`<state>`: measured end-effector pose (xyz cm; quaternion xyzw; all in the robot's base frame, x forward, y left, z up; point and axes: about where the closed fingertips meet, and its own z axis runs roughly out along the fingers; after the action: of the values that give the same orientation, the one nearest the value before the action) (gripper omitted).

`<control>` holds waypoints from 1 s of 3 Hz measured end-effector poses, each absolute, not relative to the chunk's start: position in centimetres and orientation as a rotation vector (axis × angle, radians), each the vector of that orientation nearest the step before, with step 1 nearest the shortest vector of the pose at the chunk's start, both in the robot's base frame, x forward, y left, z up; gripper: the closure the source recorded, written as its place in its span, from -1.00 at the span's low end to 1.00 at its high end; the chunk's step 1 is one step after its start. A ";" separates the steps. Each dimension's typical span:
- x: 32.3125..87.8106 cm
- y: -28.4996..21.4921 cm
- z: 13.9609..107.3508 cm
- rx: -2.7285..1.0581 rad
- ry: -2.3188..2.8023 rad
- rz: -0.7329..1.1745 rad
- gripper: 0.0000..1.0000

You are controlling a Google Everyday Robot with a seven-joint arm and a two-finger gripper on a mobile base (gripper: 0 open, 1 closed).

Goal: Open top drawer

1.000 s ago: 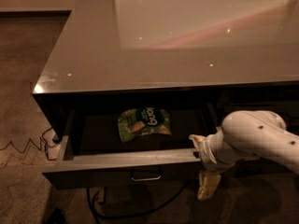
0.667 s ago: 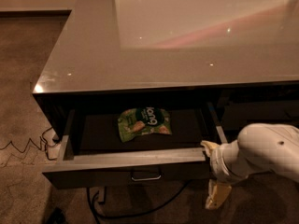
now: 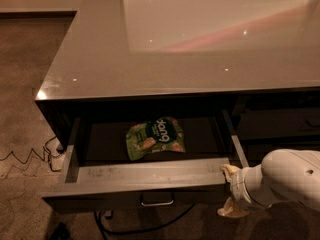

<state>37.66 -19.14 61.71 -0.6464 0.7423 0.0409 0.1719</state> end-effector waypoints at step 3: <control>37.7 -19.2 62.8 -1.834 2.107 0.116 -0.22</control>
Offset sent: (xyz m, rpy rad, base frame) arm -0.0001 -0.0001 0.0051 0.0000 0.0002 -0.0004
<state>37.65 -19.15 62.78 -0.6463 0.7424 0.0409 0.1718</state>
